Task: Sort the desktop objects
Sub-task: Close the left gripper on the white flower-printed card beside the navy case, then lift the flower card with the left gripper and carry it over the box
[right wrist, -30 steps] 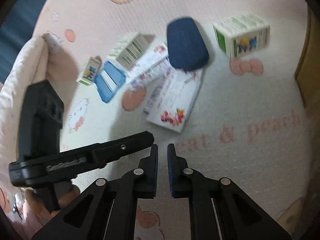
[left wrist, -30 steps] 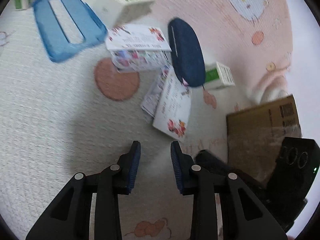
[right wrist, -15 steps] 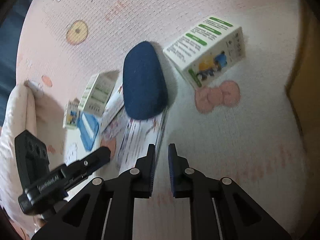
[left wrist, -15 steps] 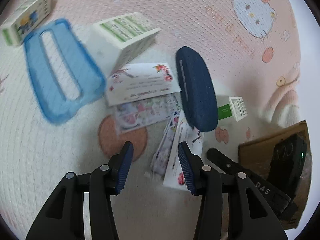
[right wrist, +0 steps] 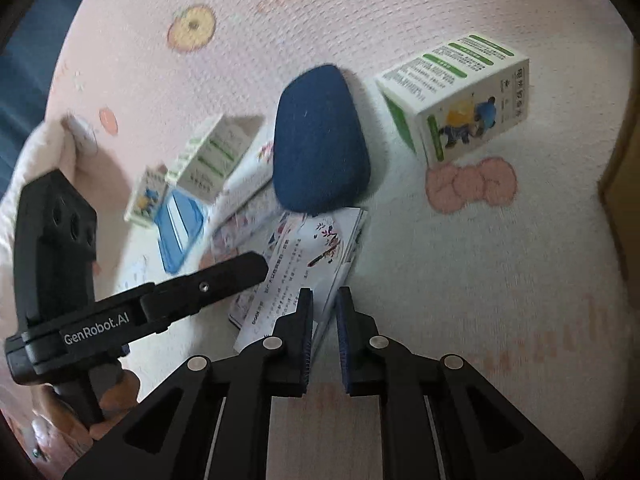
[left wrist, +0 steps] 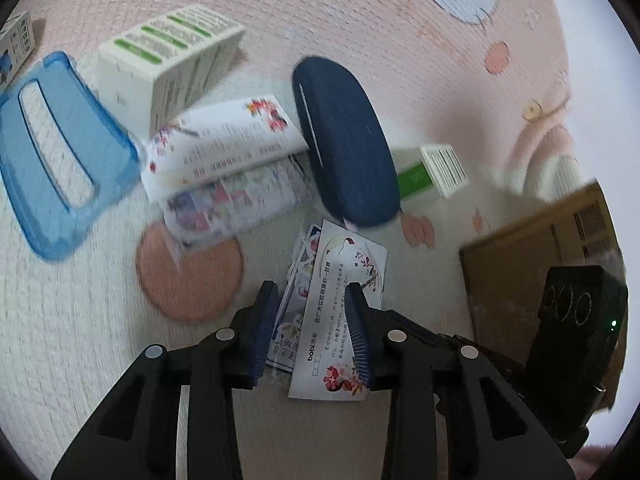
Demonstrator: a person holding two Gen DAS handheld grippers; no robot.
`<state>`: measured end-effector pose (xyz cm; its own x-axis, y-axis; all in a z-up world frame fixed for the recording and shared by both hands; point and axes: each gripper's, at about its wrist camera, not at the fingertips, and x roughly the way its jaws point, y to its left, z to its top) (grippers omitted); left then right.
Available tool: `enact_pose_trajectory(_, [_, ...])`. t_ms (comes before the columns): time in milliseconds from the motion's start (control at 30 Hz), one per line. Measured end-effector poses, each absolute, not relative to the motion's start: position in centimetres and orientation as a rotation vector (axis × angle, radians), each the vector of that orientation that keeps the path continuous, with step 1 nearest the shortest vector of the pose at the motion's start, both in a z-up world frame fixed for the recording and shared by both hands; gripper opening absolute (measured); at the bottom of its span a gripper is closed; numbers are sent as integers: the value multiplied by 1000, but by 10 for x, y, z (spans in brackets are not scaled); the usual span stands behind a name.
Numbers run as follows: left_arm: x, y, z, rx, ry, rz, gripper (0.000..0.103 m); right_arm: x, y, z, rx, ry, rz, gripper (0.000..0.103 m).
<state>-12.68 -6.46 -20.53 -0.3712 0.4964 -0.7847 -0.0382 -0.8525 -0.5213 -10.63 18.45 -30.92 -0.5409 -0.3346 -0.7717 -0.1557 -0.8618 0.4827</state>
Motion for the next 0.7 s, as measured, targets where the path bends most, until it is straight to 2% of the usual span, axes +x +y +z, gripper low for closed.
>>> enact_pose_trajectory(233, [-101,-57,-206,-1527,-553,2187,38,-59,167,-308,1592,-709,-2435,9])
enact_pose_trajectory(400, [-92,-74,-203,-1558,-711,2226,38,-37,162,-296,1546,-574,-2444,9])
enact_pose_trajectory(567, [-78,-101,-193,-1562,-852,2288,40,-44,185,-280,1510,-610,-2516,11])
enact_pose_trajectory(633, [-70,-106,-195,-1602,-919,2266,40,-49,195,-279,1507,-590,-2549,15])
enact_pose_trajectory(700, [-59,-106,-198,-1626,-977,2255,41,-59,202,-282,1535,-524,-2582,30])
